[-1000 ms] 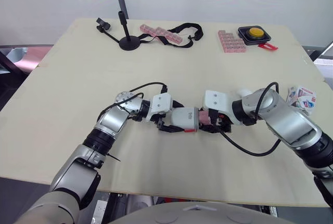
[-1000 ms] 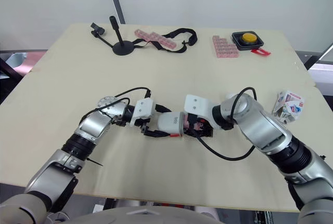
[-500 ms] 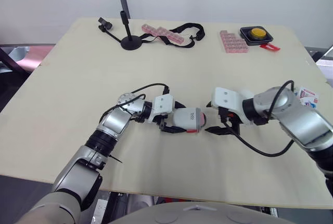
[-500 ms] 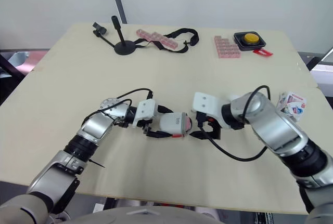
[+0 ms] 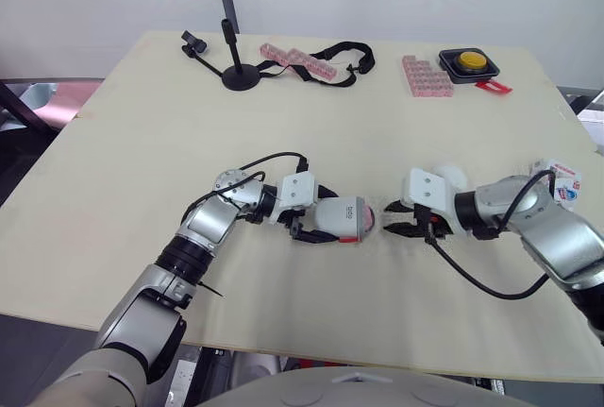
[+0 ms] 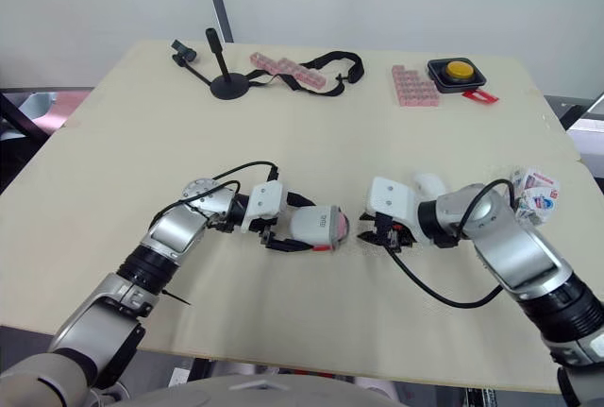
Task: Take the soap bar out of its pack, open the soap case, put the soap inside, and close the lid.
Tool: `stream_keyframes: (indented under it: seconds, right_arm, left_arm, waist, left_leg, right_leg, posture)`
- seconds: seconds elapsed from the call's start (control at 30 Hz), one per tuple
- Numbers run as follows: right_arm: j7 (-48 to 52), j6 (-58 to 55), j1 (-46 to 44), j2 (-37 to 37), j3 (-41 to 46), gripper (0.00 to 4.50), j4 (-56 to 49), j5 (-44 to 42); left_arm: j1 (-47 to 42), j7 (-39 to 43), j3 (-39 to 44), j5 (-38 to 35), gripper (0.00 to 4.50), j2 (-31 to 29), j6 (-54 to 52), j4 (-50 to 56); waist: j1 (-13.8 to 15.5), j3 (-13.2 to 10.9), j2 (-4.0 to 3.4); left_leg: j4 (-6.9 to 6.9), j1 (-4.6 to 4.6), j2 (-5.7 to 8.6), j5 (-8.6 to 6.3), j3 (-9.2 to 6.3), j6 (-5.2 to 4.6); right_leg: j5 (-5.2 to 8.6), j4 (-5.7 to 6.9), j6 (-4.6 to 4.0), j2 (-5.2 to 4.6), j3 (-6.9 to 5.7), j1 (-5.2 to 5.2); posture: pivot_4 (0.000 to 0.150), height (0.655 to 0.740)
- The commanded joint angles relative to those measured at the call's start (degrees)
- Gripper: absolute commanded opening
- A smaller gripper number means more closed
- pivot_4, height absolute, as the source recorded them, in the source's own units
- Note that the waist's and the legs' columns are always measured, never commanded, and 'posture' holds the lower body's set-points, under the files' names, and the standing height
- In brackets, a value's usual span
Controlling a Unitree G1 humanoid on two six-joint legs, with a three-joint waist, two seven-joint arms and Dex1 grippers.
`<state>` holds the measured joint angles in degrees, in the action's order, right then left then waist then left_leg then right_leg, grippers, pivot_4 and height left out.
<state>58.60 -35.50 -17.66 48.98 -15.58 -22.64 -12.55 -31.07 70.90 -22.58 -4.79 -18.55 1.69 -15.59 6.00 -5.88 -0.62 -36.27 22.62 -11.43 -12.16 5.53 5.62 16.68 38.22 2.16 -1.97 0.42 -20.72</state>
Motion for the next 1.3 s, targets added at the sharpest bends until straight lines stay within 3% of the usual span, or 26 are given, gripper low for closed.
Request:
stream_keyframes:
  seconds: [0.03,0.07,0.57,0.77,0.97,1.1,1.3]
  right_arm:
    - [-0.2,3.5,-0.5,-1.1,-0.7,0.26,-0.3,1.3]
    - [-0.2,3.5,-0.8,-1.5,-0.9,0.04,-0.5,1.4]
    - [-0.1,2.2,-2.3,-2.7,-1.8,0.04,-1.5,2.4]
    - [1.5,1.9,2.8,2.5,5.3,0.04,0.0,-0.3]
    - [4.0,-3.7,10.2,1.3,19.2,0.04,1.9,-13.3]
    - [1.5,-17.2,15.3,-2.9,26.6,1.12,0.7,-26.5]
    - [-10.9,-45.0,13.1,-10.6,34.5,3.34,2.8,-41.5]
  left_arm:
    - [-0.9,-0.1,0.6,-0.7,3.47,0.1,0.5,1.4]
    - [-0.9,-0.2,0.6,-0.7,3.47,0.1,0.4,1.4]
    - [-0.8,-0.7,0.4,-0.6,3.47,0.4,0.6,1.3]
    - [-0.4,-2.3,1.0,-0.3,3.47,0.6,2.3,1.2]
    - [0.7,-3.5,1.9,-0.5,3.47,-0.2,5.8,1.5]
    - [1.3,-5.7,2.8,-0.4,3.47,-0.3,9.5,1.4]
    - [2.2,-6.4,2.3,-0.3,3.47,-0.2,12.6,2.0]
  waist:
    - [-0.1,0.0,0.0]
    - [-0.1,0.0,0.0]
    - [-0.1,0.0,-0.01]
    - [0.4,0.0,-0.02]
    - [0.2,0.0,-0.04]
    - [0.4,0.0,-0.04]
    - [0.3,0.0,-0.09]
  left_leg:
    - [0.0,-0.01,0.0,0.0,0.0,0.0]
    - [0.0,-0.01,0.0,0.0,0.0,0.0]
    - [0.01,-0.01,0.0,0.0,0.0,0.0]
    - [0.03,0.06,0.01,-0.02,-0.01,-0.01]
    - [0.12,0.05,0.0,-0.04,0.0,0.01]
    - [0.17,0.01,-0.01,-0.05,-0.01,0.01]
    - [0.19,-0.12,-0.02,-0.04,-0.02,0.01]
  right_leg:
    - [0.0,0.0,0.0,0.0,0.0,0.0]
    - [0.0,0.0,0.0,0.0,0.0,0.0]
    - [0.0,-0.01,0.0,0.01,0.0,0.0]
    - [-0.01,-0.13,0.01,-0.01,-0.02,0.01]
    - [-0.01,-0.23,0.01,0.02,-0.01,0.02]
    - [-0.01,-0.35,0.01,0.04,-0.04,0.08]
    - [-0.01,-0.54,0.01,0.04,-0.02,0.16]
  posture:
    - [0.15,0.7395]
    - [0.15,0.7395]
    - [0.15,0.7395]
    - [0.15,0.7395]
    - [0.15,0.7395]
    - [0.15,0.7395]
    - [0.15,0.7395]
